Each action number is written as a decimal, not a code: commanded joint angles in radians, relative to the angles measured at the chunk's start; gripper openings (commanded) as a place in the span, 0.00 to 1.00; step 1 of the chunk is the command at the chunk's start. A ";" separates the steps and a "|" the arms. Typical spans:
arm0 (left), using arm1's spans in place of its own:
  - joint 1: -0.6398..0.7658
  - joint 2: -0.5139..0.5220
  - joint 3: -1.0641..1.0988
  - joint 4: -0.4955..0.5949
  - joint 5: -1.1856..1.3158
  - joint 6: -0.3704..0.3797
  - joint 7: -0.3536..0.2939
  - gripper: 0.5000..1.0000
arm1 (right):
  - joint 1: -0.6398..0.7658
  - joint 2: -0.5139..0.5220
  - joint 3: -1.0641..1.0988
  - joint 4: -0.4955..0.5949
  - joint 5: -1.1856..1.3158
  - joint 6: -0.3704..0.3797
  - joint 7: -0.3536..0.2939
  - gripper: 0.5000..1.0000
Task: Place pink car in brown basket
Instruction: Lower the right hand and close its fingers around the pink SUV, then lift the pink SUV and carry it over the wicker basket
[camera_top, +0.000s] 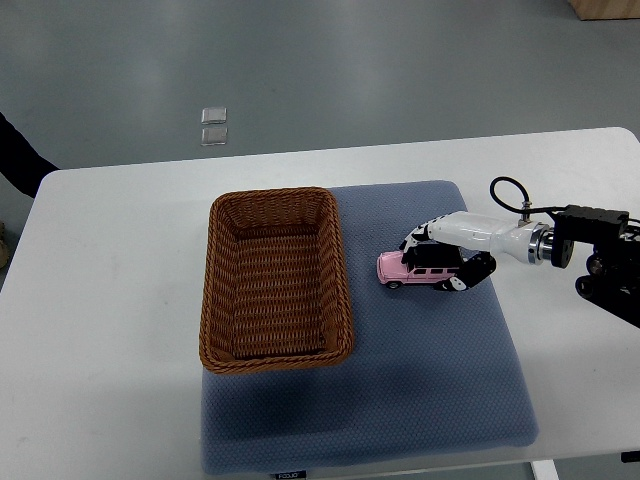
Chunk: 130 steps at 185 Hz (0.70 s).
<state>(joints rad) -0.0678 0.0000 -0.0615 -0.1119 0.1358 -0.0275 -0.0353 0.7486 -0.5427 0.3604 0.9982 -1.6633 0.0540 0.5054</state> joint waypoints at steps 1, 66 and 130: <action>0.000 0.000 0.006 0.000 0.001 0.000 0.000 1.00 | 0.003 0.000 -0.020 -0.009 -0.004 -0.002 -0.018 0.38; 0.000 0.000 0.008 0.000 -0.001 0.001 0.000 1.00 | 0.005 0.020 -0.018 -0.024 -0.012 -0.056 -0.024 0.00; 0.000 0.000 0.006 0.000 0.001 0.000 0.000 1.00 | 0.051 -0.014 0.020 0.031 0.050 -0.085 -0.016 0.00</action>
<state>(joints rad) -0.0679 0.0000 -0.0545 -0.1119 0.1355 -0.0271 -0.0352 0.7851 -0.5445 0.3673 1.0087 -1.6479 -0.0281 0.4888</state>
